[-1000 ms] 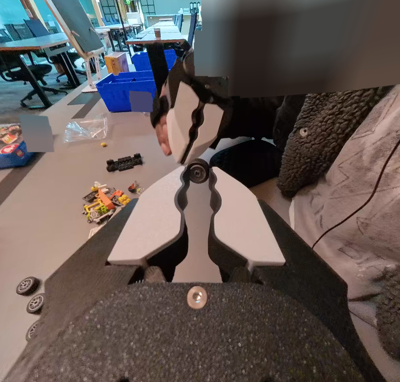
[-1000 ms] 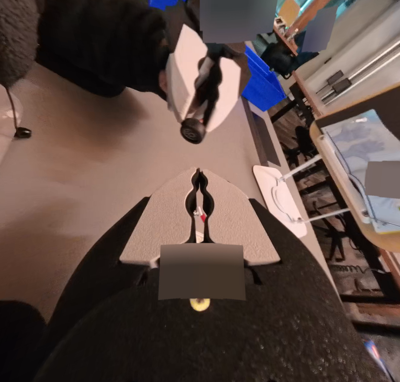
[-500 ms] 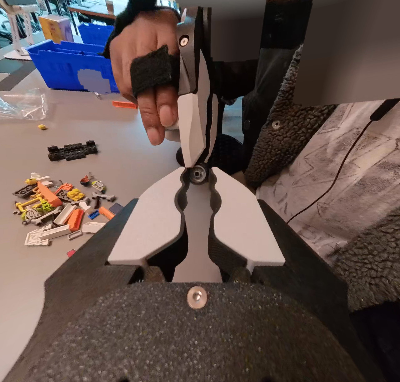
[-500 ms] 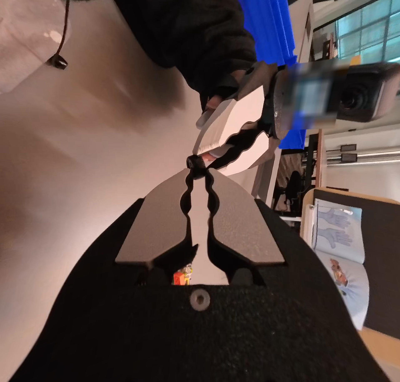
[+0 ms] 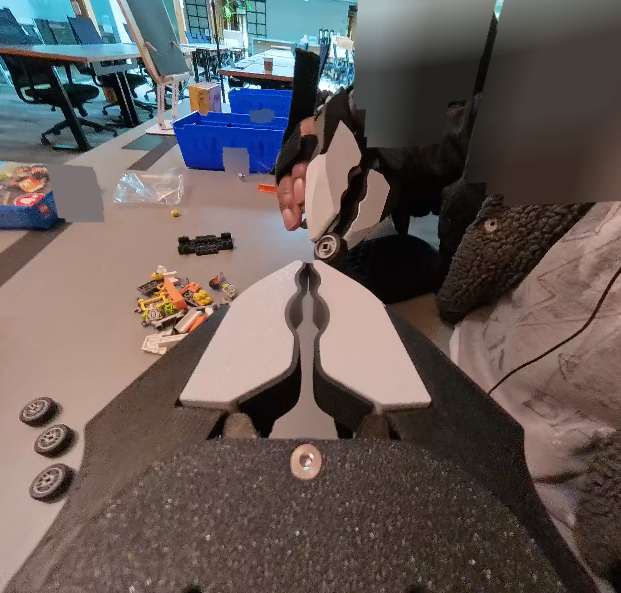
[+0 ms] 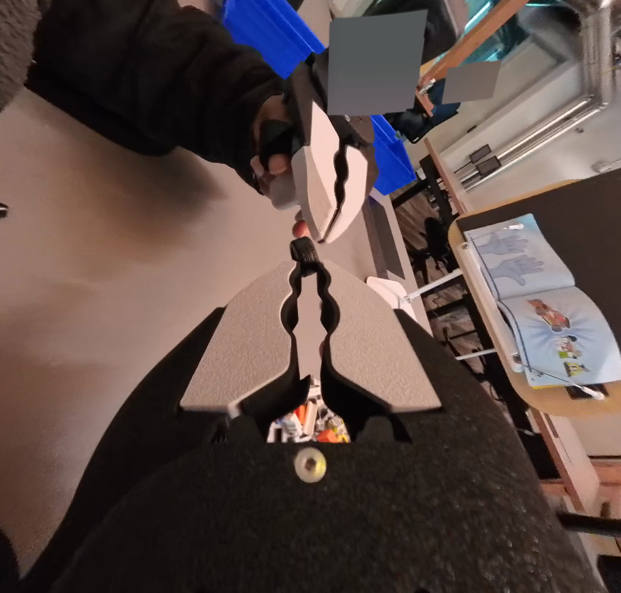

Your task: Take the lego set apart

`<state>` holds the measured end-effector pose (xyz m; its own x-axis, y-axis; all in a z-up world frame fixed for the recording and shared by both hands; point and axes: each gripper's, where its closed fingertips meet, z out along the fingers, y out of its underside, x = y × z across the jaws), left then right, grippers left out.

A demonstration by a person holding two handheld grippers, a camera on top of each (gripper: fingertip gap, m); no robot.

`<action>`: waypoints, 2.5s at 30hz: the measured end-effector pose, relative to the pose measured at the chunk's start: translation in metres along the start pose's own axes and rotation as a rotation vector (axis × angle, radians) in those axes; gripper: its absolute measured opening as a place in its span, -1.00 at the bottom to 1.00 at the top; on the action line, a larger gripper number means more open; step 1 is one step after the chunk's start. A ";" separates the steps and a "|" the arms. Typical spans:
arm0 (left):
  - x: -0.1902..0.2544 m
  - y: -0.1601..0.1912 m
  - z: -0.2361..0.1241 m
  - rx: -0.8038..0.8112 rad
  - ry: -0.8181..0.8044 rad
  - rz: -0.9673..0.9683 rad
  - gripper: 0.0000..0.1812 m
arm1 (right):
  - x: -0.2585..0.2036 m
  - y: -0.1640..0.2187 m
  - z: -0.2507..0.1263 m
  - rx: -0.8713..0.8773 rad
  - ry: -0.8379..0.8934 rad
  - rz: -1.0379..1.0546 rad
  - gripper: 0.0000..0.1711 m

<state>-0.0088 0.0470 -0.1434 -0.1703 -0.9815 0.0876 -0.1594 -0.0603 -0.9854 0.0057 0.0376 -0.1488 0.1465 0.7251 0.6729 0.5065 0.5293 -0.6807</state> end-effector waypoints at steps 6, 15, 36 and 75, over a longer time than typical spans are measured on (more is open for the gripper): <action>0.011 0.010 0.011 0.005 0.161 -0.211 -0.82 | -0.012 -0.001 0.001 0.001 -0.047 -0.174 -0.90; 0.021 0.008 0.020 0.075 0.343 -0.438 -0.75 | -0.004 -0.003 0.005 -0.057 0.040 -0.482 -0.89; 0.000 0.016 0.025 -0.088 -0.051 0.083 -0.76 | 0.007 0.016 -0.003 0.122 -0.299 0.843 -0.70; 0.050 0.003 0.025 0.010 0.178 0.181 -0.95 | -0.026 -0.028 -0.016 0.256 -0.488 0.565 -0.98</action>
<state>0.0063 -0.0063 -0.1458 -0.3639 -0.9290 -0.0669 -0.1014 0.1109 -0.9886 0.0015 -0.0033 -0.1431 -0.0964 0.9945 0.0419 0.2465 0.0646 -0.9670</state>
